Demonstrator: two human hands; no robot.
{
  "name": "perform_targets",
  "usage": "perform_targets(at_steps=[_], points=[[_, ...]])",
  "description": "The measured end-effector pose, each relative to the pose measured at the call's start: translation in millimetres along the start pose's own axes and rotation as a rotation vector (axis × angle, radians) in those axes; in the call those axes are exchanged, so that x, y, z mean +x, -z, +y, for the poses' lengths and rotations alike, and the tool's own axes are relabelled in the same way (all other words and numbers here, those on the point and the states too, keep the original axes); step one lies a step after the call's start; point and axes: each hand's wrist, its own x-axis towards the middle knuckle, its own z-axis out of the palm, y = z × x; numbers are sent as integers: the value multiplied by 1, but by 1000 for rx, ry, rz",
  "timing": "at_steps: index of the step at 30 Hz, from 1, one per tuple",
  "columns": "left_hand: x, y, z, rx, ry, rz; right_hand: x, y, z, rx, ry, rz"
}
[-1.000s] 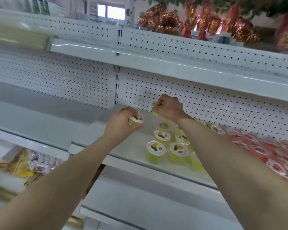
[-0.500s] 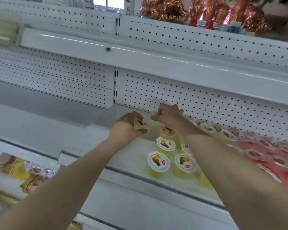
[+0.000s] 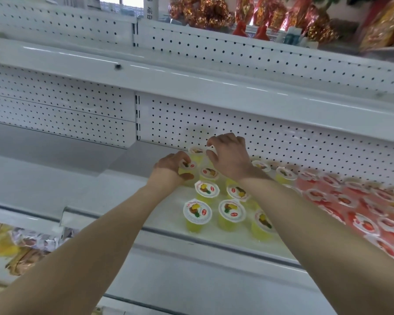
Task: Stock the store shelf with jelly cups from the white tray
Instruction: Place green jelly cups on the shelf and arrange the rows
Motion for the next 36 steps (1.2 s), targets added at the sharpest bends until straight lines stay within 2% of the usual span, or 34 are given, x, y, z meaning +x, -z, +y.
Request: perform_targets(at_steps=[4,12,19,30,36], points=[[-8,14,6,78,-48,-10,-19,20,0,-16,27,42],[-53,41,48,188,-303,227,-85,66,-9,-155,75,161],[-120,39,85,225,-536,275,-177,108,-4,-272,79,227],[-245,-46,196,162,-748,156,-399,167,37,-398,-127,68],[-293,-116,278,71,-872,25,-517,187,84,-431,-263,2]])
